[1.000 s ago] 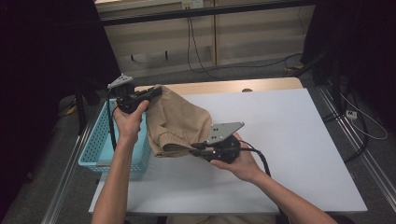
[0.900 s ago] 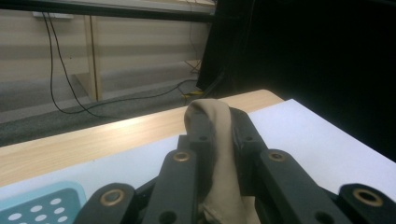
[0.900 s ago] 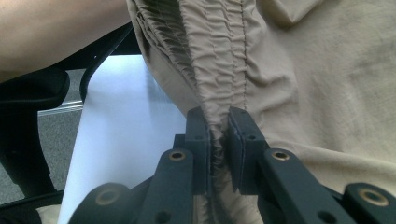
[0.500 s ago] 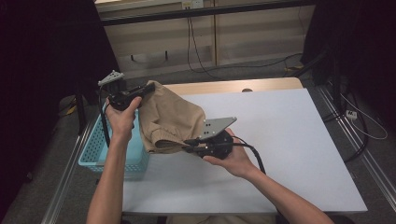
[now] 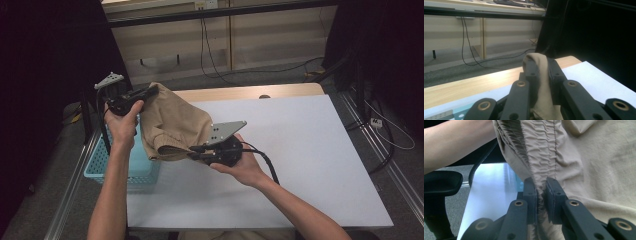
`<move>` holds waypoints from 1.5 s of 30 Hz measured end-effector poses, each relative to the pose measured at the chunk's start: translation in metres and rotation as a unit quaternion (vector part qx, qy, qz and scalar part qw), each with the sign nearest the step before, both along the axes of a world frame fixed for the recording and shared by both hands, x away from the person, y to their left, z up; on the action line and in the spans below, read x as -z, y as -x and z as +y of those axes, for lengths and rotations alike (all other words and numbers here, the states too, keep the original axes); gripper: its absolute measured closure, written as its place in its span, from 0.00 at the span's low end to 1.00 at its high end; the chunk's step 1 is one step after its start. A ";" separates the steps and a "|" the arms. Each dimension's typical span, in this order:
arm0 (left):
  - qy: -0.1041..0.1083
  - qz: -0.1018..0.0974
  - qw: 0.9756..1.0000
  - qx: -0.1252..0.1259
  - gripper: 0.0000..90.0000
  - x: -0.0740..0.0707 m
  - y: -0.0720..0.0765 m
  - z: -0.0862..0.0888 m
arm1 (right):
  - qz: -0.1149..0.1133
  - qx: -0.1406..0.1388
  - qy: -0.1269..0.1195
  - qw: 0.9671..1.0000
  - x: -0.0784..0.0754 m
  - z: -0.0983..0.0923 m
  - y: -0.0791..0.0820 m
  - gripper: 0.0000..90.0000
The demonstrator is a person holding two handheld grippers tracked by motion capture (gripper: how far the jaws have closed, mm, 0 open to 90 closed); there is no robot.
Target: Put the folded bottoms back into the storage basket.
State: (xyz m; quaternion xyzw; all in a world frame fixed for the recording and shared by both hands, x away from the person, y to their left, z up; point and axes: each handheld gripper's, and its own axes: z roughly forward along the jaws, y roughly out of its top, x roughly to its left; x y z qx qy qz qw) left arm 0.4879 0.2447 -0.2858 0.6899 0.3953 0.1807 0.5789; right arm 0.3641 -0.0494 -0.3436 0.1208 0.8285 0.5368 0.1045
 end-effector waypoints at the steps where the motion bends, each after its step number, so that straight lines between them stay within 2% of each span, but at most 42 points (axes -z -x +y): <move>1: 0.003 -0.001 1.000 0.000 0.91 -0.001 0.000 0.001 | -0.001 -0.001 -0.001 1.000 -0.001 0.001 0.000 0.88; 22: 0.016 -0.010 1.000 -0.023 0.91 -0.015 0.005 0.025 | -0.012 -0.019 -0.013 1.000 -0.017 0.023 -0.004 0.88; 45: 0.012 -0.010 0.999 -0.046 0.91 -0.022 0.006 0.055 | -0.005 -0.034 -0.019 0.999 -0.025 0.050 -0.011 0.88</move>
